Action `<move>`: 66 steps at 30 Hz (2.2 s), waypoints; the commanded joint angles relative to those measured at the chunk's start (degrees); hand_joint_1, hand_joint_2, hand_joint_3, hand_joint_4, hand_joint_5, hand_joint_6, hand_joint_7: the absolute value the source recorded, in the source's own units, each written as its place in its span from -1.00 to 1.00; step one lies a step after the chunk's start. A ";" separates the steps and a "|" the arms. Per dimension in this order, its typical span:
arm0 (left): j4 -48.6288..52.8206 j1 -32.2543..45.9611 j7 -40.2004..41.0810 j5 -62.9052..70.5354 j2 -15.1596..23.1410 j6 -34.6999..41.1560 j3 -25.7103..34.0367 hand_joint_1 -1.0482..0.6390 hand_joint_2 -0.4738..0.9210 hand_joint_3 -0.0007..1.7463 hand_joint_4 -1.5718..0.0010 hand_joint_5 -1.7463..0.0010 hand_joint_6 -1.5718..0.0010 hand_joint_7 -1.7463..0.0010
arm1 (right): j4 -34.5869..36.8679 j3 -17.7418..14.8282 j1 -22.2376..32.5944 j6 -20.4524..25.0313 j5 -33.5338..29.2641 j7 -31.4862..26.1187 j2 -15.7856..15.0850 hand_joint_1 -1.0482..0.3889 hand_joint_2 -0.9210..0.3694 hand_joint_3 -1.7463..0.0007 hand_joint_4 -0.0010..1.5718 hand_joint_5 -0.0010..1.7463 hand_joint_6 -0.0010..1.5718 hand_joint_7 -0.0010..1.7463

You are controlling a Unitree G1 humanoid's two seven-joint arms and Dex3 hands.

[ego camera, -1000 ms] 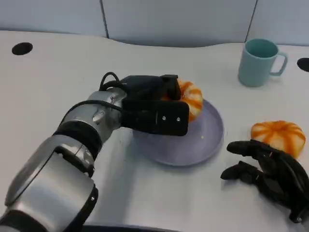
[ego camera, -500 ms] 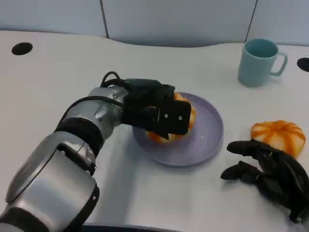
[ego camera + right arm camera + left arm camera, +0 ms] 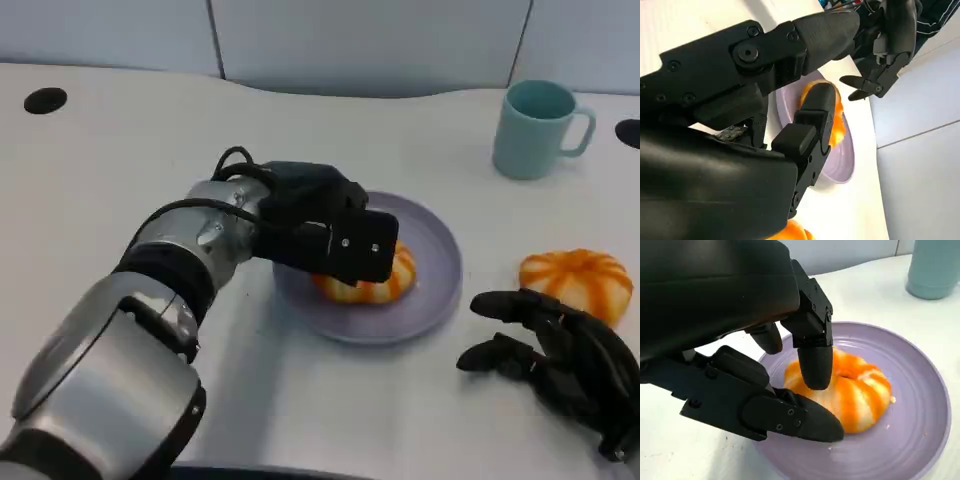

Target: Grasp the bread from the table and place it into the plate.

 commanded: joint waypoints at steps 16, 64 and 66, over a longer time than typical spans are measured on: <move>-0.75 0.06 -0.45 -3.44 3.21 -4.83 3.67 -0.71 1.00 -0.73 1.00 -0.12 0.84 -0.17 | 0.27 0.36 1.97 0.54 -0.79 -0.61 0.00 -0.08 -1.00 0.91 -0.12 0.21 0.03 -0.32; -10.31 21.50 -36.14 -54.72 6.93 0.19 48.28 -0.53 0.99 -0.88 0.53 -0.32 0.37 0.39 | 7.28 -0.84 -1.11 -2.46 -0.92 1.32 -1.22 -0.06 -1.00 0.93 -0.19 0.29 -0.03 -0.26; -11.24 22.92 -37.11 -56.83 6.67 2.64 49.70 -0.53 0.98 -0.90 0.51 -0.32 0.36 0.37 | 7.07 -0.83 -0.99 -2.33 -0.90 1.28 -1.15 -0.06 -1.00 0.92 -0.19 0.29 -0.03 -0.26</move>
